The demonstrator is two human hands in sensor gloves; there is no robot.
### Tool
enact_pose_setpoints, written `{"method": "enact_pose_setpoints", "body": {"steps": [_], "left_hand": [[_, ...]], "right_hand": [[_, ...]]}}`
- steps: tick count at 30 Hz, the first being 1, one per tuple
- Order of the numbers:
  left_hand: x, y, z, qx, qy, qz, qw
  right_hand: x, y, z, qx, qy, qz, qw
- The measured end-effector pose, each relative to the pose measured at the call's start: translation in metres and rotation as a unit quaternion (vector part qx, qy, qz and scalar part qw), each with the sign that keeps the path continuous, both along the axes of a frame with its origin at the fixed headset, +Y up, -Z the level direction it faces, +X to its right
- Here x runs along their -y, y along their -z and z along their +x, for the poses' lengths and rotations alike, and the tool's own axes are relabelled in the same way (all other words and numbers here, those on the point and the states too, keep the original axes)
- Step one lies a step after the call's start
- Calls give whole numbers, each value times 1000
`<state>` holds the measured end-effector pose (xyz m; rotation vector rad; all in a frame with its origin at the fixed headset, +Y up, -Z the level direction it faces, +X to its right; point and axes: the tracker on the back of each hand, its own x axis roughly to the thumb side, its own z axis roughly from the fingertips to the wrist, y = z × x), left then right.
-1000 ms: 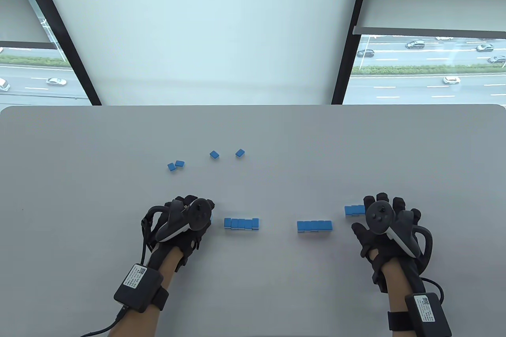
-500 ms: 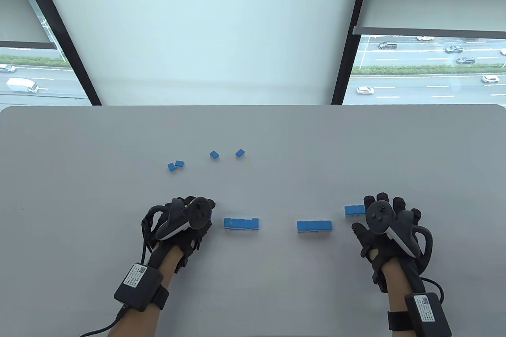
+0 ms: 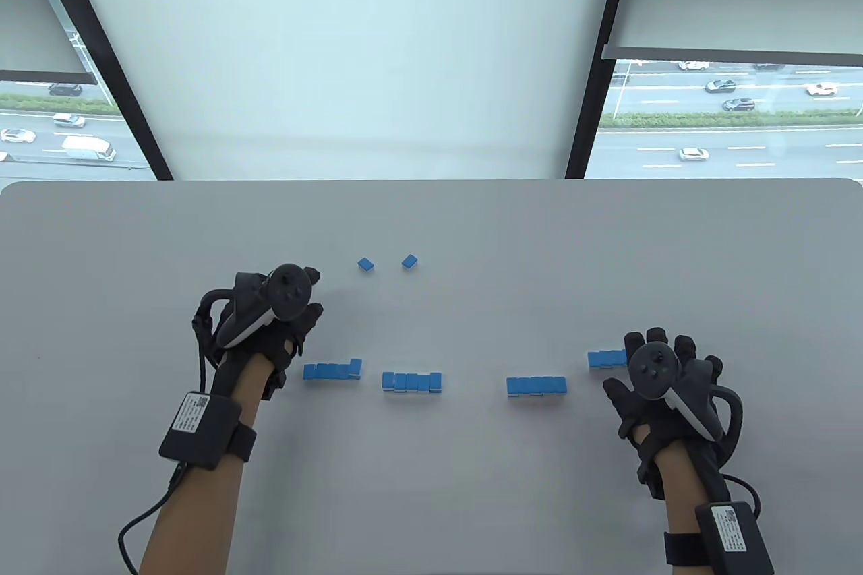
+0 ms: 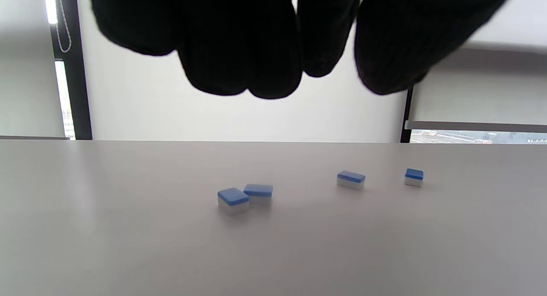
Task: Build mahjong tile wall
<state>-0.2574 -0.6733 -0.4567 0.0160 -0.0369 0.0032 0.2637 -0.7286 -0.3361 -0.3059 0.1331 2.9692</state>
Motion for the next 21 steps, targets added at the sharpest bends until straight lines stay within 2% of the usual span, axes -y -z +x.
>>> {"method": "enact_pose_setpoints", "body": {"steps": [4,6,9,13,15,21], "left_hand": [[20,35,-11,-64,12,-27,998],[38,52,-18,-112,18,-68,991],[55,64,-22,-130,27,-103,986],[71,70,-23,-129,39,-119,984],[71,71,-23,-127,37,-98,986],[71,67,-23,-124,36,-108,986]], "right_hand": [[2,1,1,1,-8,-5,1000],[2,0,1,3,-8,-5,1000],[1,0,2,6,-8,-4,1000],[1,0,5,12,-3,-4,1000],[1,0,7,14,-2,-4,1000],[2,0,7,13,-2,-7,1000]]}}
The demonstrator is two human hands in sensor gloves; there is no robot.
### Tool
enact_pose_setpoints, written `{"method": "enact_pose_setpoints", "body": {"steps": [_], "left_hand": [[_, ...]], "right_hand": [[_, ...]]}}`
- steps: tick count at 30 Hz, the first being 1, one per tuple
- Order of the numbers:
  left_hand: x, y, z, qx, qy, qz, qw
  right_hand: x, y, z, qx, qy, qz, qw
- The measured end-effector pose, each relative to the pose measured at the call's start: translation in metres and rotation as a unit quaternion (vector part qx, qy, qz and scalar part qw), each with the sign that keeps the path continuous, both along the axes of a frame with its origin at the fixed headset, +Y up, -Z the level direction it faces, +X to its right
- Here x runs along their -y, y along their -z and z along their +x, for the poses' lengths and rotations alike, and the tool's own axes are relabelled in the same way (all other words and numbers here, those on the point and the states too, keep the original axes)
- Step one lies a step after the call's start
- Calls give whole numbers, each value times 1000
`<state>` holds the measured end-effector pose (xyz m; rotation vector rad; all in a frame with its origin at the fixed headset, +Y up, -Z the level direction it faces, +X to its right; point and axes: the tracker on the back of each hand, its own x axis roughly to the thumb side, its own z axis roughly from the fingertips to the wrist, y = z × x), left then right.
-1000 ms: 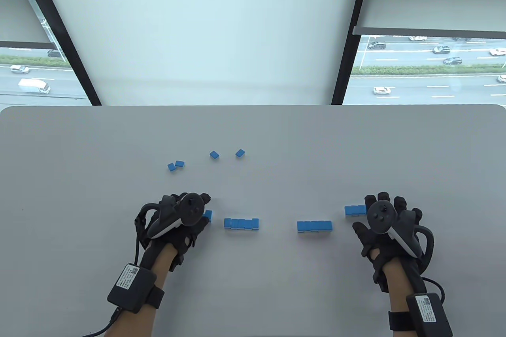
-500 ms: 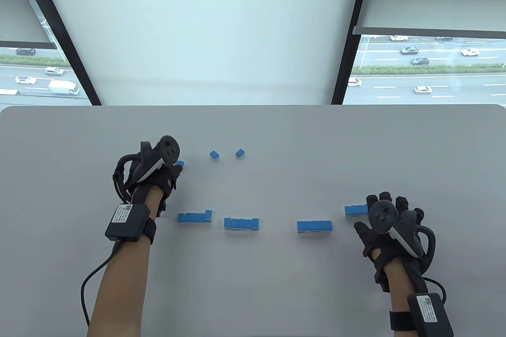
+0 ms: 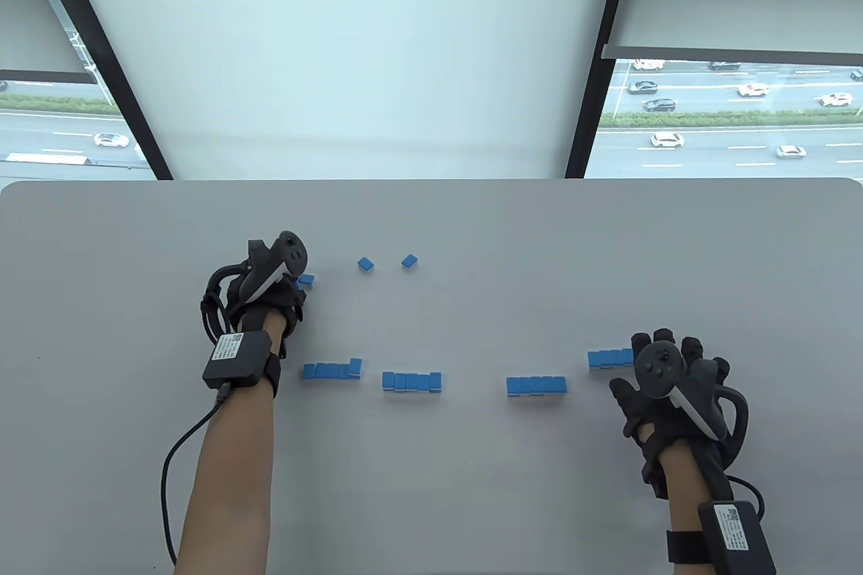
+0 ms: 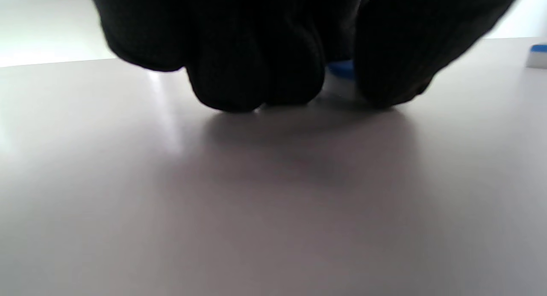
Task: Build mahjong tile wall
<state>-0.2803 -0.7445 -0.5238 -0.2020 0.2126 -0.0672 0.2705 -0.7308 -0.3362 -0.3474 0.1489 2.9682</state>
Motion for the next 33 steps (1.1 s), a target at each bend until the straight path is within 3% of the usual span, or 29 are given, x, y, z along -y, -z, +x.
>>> {"method": "enact_pose_setpoints", "body": {"steps": [6,20,27,33], "left_hand": [[-8,-25,-2,15,9,-9,1000],[-70,-118,14,123,-72,136,980],[-56,-158,23,171,-110,172,964],[-24,-160,37,196,-92,134,967]], "right_hand": [[0,0,-3,-6,2,3,1000],[2,2,-5,-19,15,11,1000],[3,2,-7,-23,13,11,1000],[4,2,-8,-22,9,8,1000]]}}
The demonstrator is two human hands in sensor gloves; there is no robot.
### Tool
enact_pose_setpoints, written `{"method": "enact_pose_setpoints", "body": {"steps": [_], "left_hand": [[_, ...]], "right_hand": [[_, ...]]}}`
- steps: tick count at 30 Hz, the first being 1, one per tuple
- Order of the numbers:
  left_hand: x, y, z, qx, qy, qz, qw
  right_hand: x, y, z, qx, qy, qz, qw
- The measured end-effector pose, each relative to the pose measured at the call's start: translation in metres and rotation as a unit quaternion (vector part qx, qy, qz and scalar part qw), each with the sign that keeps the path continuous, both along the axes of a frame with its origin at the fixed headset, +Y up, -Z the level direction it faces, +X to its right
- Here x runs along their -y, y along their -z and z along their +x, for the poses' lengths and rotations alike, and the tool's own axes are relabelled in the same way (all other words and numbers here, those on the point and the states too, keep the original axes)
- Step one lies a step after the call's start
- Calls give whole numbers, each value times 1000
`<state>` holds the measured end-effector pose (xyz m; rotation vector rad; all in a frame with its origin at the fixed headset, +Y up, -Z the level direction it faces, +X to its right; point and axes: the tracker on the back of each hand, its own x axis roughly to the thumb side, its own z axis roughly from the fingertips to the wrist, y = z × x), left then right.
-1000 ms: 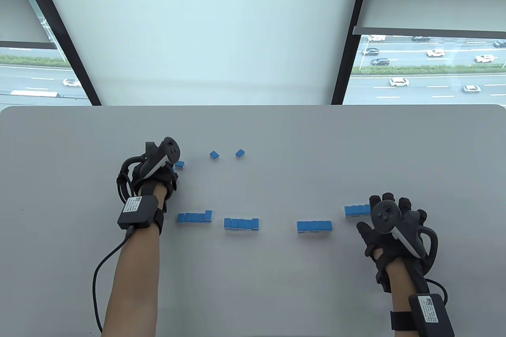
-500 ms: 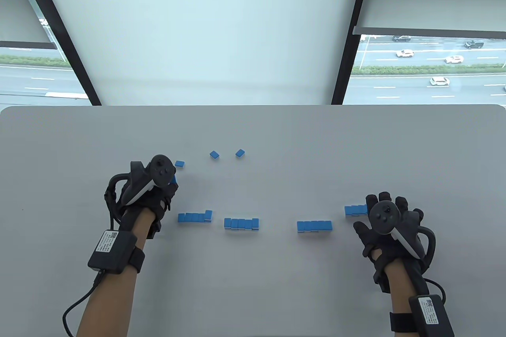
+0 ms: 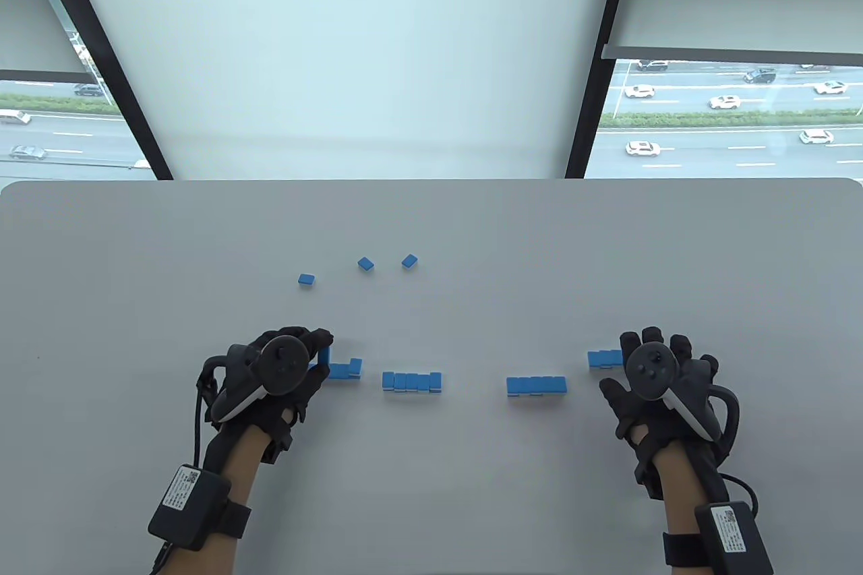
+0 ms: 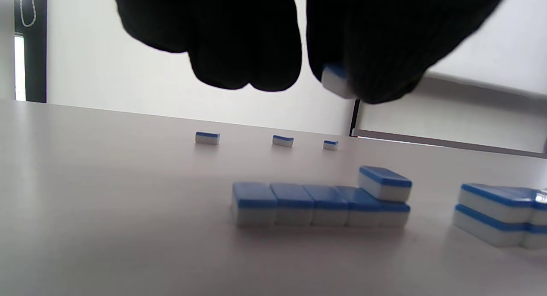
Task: Build mahjong tile wall
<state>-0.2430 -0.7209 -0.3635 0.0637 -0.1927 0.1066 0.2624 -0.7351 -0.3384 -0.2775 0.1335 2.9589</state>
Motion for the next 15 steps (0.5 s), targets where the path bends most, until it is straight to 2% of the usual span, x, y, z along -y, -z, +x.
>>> {"method": "enact_pose_setpoints", "body": {"steps": [6,15], "left_hand": [[17,6,10,3,22,-4,1000],[25,10,18,6,39,-6,999]], "right_hand": [[0,0,-1,1,-6,-1,1000],[0,0,-2,2,-9,-2,1000]]}}
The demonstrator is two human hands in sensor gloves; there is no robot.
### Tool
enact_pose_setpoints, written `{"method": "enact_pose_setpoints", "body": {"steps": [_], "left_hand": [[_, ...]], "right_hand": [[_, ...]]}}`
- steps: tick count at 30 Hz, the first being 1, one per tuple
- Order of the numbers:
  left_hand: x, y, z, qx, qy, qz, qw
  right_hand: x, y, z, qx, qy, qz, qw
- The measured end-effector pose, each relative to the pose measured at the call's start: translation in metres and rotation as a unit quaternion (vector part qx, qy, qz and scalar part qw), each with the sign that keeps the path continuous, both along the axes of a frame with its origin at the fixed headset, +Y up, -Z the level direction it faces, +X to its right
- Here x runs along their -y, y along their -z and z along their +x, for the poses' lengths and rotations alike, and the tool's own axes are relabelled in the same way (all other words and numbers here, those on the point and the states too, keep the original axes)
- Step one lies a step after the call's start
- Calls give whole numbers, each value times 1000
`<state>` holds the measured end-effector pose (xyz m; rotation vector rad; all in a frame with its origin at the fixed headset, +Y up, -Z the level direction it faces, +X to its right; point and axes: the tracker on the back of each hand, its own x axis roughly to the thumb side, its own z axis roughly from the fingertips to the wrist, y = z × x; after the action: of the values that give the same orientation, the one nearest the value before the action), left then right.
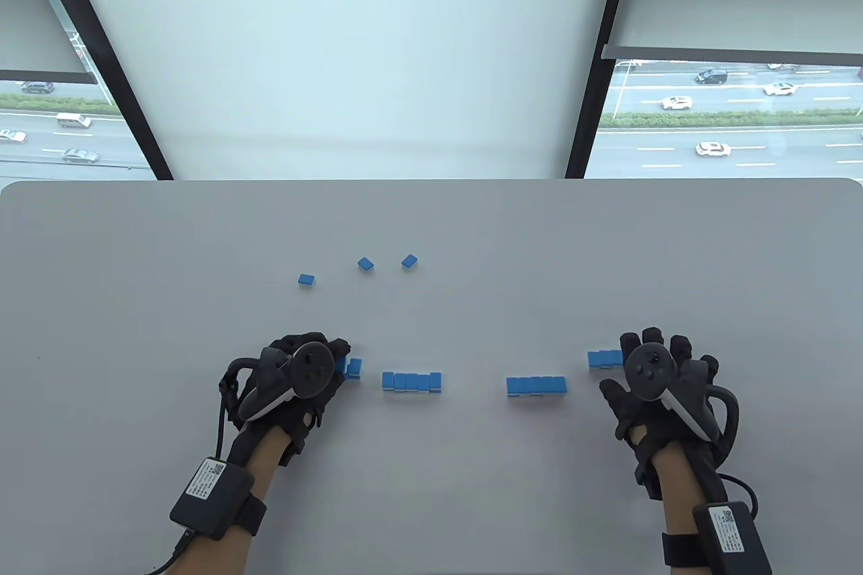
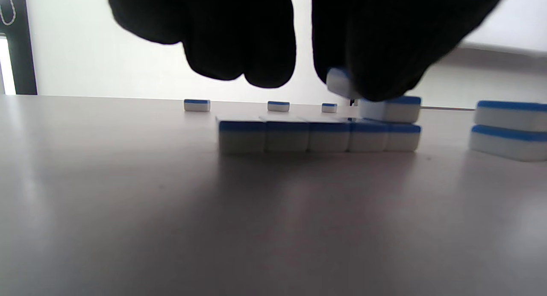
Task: Build mahjong tile wall
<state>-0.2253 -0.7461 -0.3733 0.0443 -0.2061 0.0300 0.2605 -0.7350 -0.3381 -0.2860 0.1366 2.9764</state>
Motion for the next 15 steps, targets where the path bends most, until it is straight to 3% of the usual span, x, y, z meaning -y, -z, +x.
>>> {"method": "enact_pose_setpoints", "body": {"steps": [15], "left_hand": [[4,2,2,-3,8,-28,1000]], "right_hand": [[-1,-1,0,2,-1,0,1000]]}}
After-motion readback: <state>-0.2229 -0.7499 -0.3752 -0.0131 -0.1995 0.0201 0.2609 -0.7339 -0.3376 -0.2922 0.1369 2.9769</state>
